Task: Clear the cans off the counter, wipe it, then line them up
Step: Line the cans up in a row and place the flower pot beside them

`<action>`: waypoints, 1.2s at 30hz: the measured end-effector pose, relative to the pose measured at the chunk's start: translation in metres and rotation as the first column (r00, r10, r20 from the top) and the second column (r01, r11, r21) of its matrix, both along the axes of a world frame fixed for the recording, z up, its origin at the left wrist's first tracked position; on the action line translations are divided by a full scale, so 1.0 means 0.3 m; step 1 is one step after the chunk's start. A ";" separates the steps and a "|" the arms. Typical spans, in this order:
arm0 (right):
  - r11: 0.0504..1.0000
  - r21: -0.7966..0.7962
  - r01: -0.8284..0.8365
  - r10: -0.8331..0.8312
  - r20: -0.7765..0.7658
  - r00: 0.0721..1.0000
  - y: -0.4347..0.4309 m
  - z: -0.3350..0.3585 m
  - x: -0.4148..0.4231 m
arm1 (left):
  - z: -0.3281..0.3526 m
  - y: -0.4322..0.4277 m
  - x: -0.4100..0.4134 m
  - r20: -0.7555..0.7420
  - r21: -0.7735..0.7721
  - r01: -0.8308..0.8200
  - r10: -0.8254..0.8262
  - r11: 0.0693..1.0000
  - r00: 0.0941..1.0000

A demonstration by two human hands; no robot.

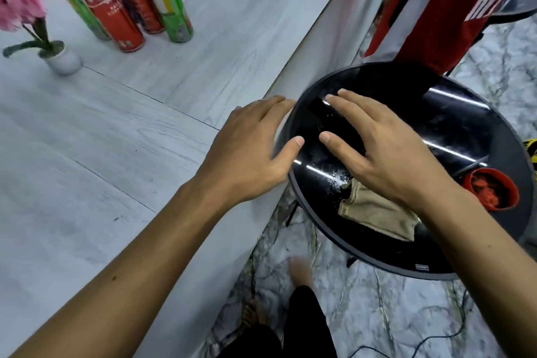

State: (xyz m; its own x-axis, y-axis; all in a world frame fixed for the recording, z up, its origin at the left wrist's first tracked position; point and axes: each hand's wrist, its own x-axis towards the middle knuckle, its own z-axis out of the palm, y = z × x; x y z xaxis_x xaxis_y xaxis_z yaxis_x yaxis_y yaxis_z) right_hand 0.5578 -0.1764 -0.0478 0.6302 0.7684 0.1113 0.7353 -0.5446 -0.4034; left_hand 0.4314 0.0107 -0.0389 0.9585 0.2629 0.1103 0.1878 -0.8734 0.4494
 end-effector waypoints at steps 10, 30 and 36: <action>0.989 0.027 -0.145 0.145 0.025 0.989 0.236 0.131 -0.058 | 0.122 0.177 -0.179 0.054 -0.003 -0.199 0.199 0.980 0.979; 0.961 0.161 -0.226 0.255 -0.199 0.946 0.672 0.141 -0.069 | 0.099 0.483 -0.358 0.027 -0.110 -0.451 0.457 0.886 0.889; 0.960 0.167 -0.226 0.259 -0.209 0.943 0.819 0.139 0.028 | 0.102 0.556 -0.296 0.049 -0.089 -0.470 0.475 0.878 0.879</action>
State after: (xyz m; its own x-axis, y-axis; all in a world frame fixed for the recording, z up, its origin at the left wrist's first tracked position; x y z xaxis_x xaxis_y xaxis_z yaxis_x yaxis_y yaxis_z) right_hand 0.5661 0.0693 -0.0061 0.4475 0.8882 0.1045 0.7186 -0.2876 -0.6332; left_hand 0.3428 0.1775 -0.0083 0.7095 0.6921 0.1331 0.5371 -0.6533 0.5336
